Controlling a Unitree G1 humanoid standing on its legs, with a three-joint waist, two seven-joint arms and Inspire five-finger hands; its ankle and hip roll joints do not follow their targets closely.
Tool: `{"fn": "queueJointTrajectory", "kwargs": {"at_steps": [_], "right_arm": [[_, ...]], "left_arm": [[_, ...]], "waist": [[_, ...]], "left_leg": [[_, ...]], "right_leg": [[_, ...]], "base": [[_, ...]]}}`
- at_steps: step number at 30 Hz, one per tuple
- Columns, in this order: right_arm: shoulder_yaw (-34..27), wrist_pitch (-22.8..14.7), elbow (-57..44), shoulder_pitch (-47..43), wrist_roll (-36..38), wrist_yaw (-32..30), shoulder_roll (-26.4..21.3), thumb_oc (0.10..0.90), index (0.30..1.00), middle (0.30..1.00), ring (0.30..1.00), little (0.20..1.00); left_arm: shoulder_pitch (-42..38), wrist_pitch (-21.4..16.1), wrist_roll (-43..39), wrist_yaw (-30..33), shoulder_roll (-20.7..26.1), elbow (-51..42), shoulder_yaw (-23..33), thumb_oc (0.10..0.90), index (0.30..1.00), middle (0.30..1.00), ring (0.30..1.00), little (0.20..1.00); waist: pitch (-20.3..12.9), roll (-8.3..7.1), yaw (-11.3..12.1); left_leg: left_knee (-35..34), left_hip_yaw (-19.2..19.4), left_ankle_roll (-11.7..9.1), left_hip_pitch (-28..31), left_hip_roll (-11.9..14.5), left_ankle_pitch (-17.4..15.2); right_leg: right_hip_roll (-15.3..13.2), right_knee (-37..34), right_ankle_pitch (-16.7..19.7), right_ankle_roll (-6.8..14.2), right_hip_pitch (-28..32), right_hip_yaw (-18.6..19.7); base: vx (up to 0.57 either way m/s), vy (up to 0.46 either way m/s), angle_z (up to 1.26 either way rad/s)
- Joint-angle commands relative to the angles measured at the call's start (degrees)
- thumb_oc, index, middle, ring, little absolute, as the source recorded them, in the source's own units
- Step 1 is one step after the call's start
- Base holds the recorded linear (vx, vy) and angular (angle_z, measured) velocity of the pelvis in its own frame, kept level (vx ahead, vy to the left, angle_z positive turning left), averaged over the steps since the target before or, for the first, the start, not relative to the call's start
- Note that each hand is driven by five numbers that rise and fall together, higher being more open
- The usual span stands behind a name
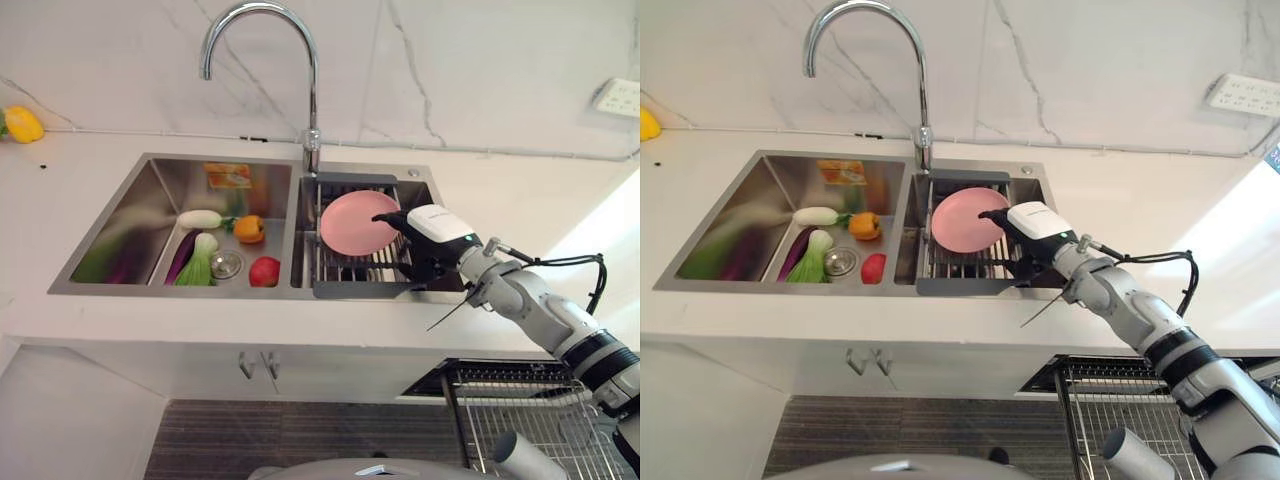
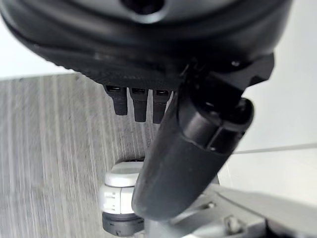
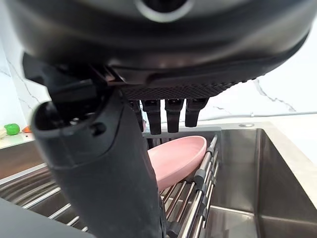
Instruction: Place the dishes in the dishwasher.
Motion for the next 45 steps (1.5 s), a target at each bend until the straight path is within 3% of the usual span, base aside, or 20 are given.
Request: {"fn": "queueJointTrajectory", "kwargs": {"at_steps": [1,7,8,10,11,12,15,18,21,29,30,33,34,35,37,42,43,45], "right_arm": [[2.5,-1.1,3.8,-12.0,-4.0,-7.0,-2.1,0.8,0.9,0.9,0.9,0.9],[7.3,0.5,8.7,-15.9,-9.5,-9.7,0.2,0.8,0.9,0.9,0.9,0.9],[8.0,1.0,10.3,-16.6,-10.3,-9.9,0.7,0.759,0.839,0.839,0.839,0.839],[8.0,1.9,13.0,-16.9,-10.2,-10.8,2.4,0.634,0.651,0.651,0.651,0.651],[7.8,2.2,13.8,-17.0,-10.2,-11.3,3.1,0.532,0.498,0.498,0.498,0.498],[7.6,3.1,15.3,-17.1,-11.5,-12.8,4.0,0.4,0.3,0.3,0.3,0.3],[7.7,3.5,16.0,-17.3,-12.5,-13.4,4.2,0.4,0.3,0.3,0.3,0.3],[7.6,6.1,14.9,-17.0,-20.7,-18.3,4.1,0.4,0.3,0.3,0.3,0.3],[7.4,6.0,12.3,-16.6,-22.1,-18.9,4.4,0.4,0.3,0.3,0.3,0.3],[3.6,6.1,5.5,-14.9,-19.6,-20.0,4.6,0.4,0.3,0.3,0.3,0.3],[0.4,5.9,1.3,-13.8,-17.9,-21.4,3.4,0.4,0.3,0.3,0.3,0.3],[-1.5,6.0,-0.8,-12.9,-17.0,-21.6,2.7,0.4,0.3,0.3,0.3,0.3],[-9.4,5.9,-8.1,-9.1,-13.7,-25.1,1.1,0.4,0.3,0.3,0.3,0.3],[-10.0,6.0,-8.7,-8.5,-13.7,-24.9,0.9,0.4,0.3,0.3,0.3,0.3],[-17.1,5.7,-16.4,-3.6,-14.4,-28.5,-1.7,0.4,0.3,0.3,0.3,0.3],[-40.3,7.0,-29.1,15.8,-15.3,-36.1,-1.8,0.4,0.3,0.3,0.3,0.3],[-49.2,7.6,-33.8,23.2,-16.4,-38.6,-1.4,0.4,0.3,0.3,0.3,0.3],[-52.8,7.8,-35.1,26.5,-17.0,-39.1,-1.7,0.4,0.3,0.3,0.3,0.3]], "left_arm": [[-3.3,-2.7,5.9,2.7,1.3,2.2,-5.2,0.8,0.9,0.9,0.9,0.9],[-2.8,-3.4,8.0,3.9,2.0,1.0,-7.3,0.8,0.9,0.9,0.9,0.9],[-2.8,-3.5,8.3,3.9,2.0,0.8,-7.7,0.8,0.9,0.9,0.9,0.9],[-2.7,-3.6,9.1,4.3,1.9,0.2,-8.4,0.8,0.9,0.9,0.9,0.9],[-2.7,-3.6,9.4,4.5,2.1,0.0,-8.7,0.8,0.9,0.9,0.9,0.9],[-2.6,-3.6,10.0,4.7,2.2,-0.7,-9.1,0.8,0.9,0.9,0.9,0.9],[-2.7,-3.6,9.8,4.7,2.2,-0.7,-8.9,0.8,0.9,0.9,0.9,0.9],[-3.3,-2.5,10.0,6.3,1.4,1.9,-7.6,0.8,0.9,0.9,0.9,0.9],[-3.5,-2.3,10.8,6.1,0.9,3.1,-7.6,0.8,0.9,0.9,0.9,0.9],[-3.5,-1.7,8.5,4.9,-0.4,5.2,-5.8,0.8,0.9,0.9,0.9,0.9],[-3.6,-1.6,9.2,4.6,-0.4,4.6,-5.7,0.8,0.9,0.9,0.9,0.9],[-3.5,-1.5,9.0,4.7,-0.3,4.4,-5.6,0.8,0.9,0.9,0.9,0.9],[-3.7,-1.0,8.1,5.2,-0.7,3.8,-4.0,0.8,0.9,0.9,0.9,0.9],[-3.7,-0.9,8.1,5.2,-0.5,3.8,-4.2,0.8,0.9,0.9,0.9,0.9],[-3.1,-0.5,7.4,5.5,-1.2,3.6,-2.3,0.8,0.9,0.9,0.9,0.9],[-2.5,0.4,5.1,6.3,-2.6,3.8,1.8,0.8,0.9,0.9,0.9,0.9],[-2.0,0.3,4.7,6.3,-3.1,3.3,2.5,0.8,0.9,0.9,0.9,0.9],[-1.8,0.4,4.6,6.0,-3.1,3.3,2.7,0.8,0.9,0.9,0.9,0.9]], "waist": [[0.0,1.33,2.4],[0.2,1.61,3.0],[0.3,1.63,3.2],[0.5,1.83,3.3],[0.5,1.84,3.3],[0.8,2.04,3.5],[0.8,2.04,3.5],[1.1,2.47,3.3],[1.0,2.62,3.0],[0.4,3.02,2.0],[0.3,3.08,1.5],[0.3,3.01,1.5],[0.3,3.19,0.6],[0.3,3.08,0.7],[0.2,3.24,-0.2],[0.1,2.56,-2.7],[-0.1,2.11,-3.8],[-0.3,1.69,-4.2]], "left_leg": [[-0.1,1.5,-1.4,-2.7,1.9,2.3],[-0.1,1.2,-1.4,-2.8,1.9,2.3],[-0.1,1.1,-1.5,-2.8,1.9,2.4],[-0.1,0.9,-1.4,-3.0,1.8,2.5],[-0.1,0.8,-1.4,-3.2,1.8,2.5],[-0.1,0.6,-1.4,-3.6,1.8,2.7],[-0.1,0.5,-1.4,-3.8,1.8,2.8],[-0.1,0.3,-1.5,-4.1,1.8,2.8],[-0.1,0.5,-1.5,-4.0,1.9,2.6],[-0.1,1.4,-1.3,-3.1,1.8,2.1],[-0.1,1.7,-1.2,-2.7,1.7,1.9],[-0.1,1.8,-1.2,-2.6,1.6,1.9],[-0.1,1.9,-1.0,-2.4,1.4,1.6],[-0.1,1.9,-1.0,-2.3,1.4,1.6],[-0.1,2.1,-0.8,-2.1,1.3,1.4],[0.1,2.8,-0.3,-1.6,1.1,0.8],[0.1,3.2,0.1,-1.4,0.9,0.5],[0.1,3.5,0.2,-1.3,0.8,0.3]], "right_leg": [[-4.6,1.0,-6.4,5.2,1.4,-2.8],[-4.7,1.0,-6.7,5.3,1.7,-3.2],[-4.7,1.0,-6.7,5.3,1.7,-3.3],[-4.8,1.0,-6.7,5.3,1.6,-3.4],[-4.8,1.0,-6.7,5.3,1.5,-3.4],[-4.9,1.0,-6.6,5.4,1.2,-3.5],[-4.9,1.0,-6.6,5.4,1.0,-3.5],[-5.0,1.0,-6.8,5.3,0.8,-3.6],[-4.9,1.0,-7.0,5.3,0.8,-3.4],[-5.0,1.0,-7.0,5.3,1.2,-2.7],[-5.0,1.0,-6.8,5.3,1.2,-2.4],[-5.1,1.0,-6.8,5.3,1.3,-2.4],[-5.2,1.0,-6.6,5.3,1.3,-2.1],[-5.2,1.0,-6.6,5.3,1.3,-2.1],[-5.4,1.0,-6.5,5.4,1.4,-2.0],[-5.6,1.0,-5.8,5.7,1.2,-1.1],[-5.7,1.0,-5.3,5.9,0.8,-0.6],[-5.8,1.1,-5.1,6.1,0.5,-0.2]], "base": [[-0.01,-0.008,0.04],[0.0,-0.01,0.05],[0.01,-0.019,0.09],[0.0,-0.01,0.08],[-0.01,-0.006,0.07],[-0.02,-0.008,0.06],[0.0,-0.002,0.01],[0.0,0.0,0.0],[0.0,0.0,0.0],[0.01,0.004,-0.01],[0.0,0.0,0.0],[-0.01,0.016,-0.01],[-0.01,0.039,-0.03],[-0.01,0.055,0.01],[-0.01,0.044,0.05],[-0.02,0.058,0.02],[-0.02,0.069,-0.13],[-0.02,0.058,-0.22]]}}
